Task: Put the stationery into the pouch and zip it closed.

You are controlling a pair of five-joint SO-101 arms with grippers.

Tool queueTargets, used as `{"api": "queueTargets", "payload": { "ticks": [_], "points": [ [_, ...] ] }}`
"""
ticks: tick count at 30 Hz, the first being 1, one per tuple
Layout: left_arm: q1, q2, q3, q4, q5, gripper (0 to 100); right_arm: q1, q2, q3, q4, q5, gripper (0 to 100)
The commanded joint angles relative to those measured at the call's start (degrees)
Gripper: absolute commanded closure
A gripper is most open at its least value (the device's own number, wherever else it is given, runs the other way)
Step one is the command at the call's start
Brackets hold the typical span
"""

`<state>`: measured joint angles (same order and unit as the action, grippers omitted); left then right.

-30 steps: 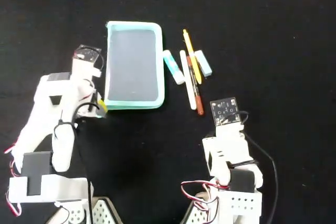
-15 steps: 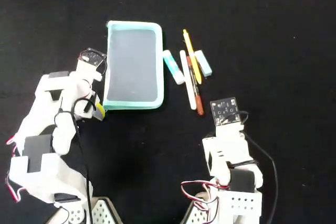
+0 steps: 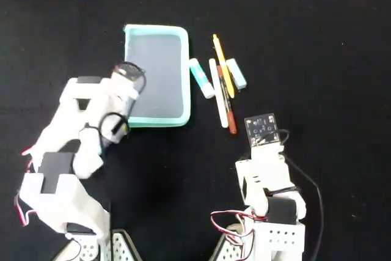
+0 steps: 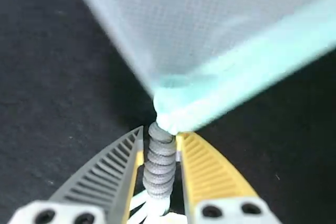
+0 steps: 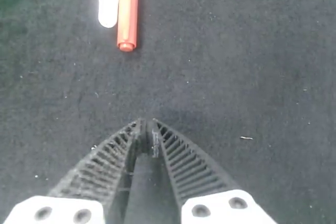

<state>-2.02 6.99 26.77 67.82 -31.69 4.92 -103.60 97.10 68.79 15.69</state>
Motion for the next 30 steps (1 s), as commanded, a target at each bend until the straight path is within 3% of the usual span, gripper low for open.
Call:
{"api": "queueTargets", "payload": {
  "ticks": [1, 6, 10, 15, 20, 23, 30],
  "points": [
    [7.78, -7.03, -0.13, 3.08, 2.99, 95, 0.79, -3.65, -0.57, 0.18, 0.44, 98.1],
    [16.22, -17.14, -0.31, 3.08, 9.05, 93, 0.70, -3.82, -0.57, -0.62, 0.44, 98.0],
    [21.05, -23.12, -0.22, 3.16, 15.74, 84, 0.70, -3.82, -0.66, -3.52, 2.29, 95.6],
    [21.93, -23.47, 0.48, 3.08, 23.03, 69, 0.70, -3.82, -0.92, -3.60, 2.64, 86.4],
    [21.49, -22.51, 0.13, 3.08, 25.67, 73, 0.44, -3.82, -5.05, -3.52, 1.41, 85.6],
    [15.78, -23.38, -1.19, 3.34, 25.58, 74, -2.29, -3.65, -8.57, -3.34, 0.00, 85.5],
    [-8.57, -28.84, 2.51, 2.99, 24.53, 74, -19.34, -3.47, -11.30, -3.78, -6.33, 85.3]
  ]
}}
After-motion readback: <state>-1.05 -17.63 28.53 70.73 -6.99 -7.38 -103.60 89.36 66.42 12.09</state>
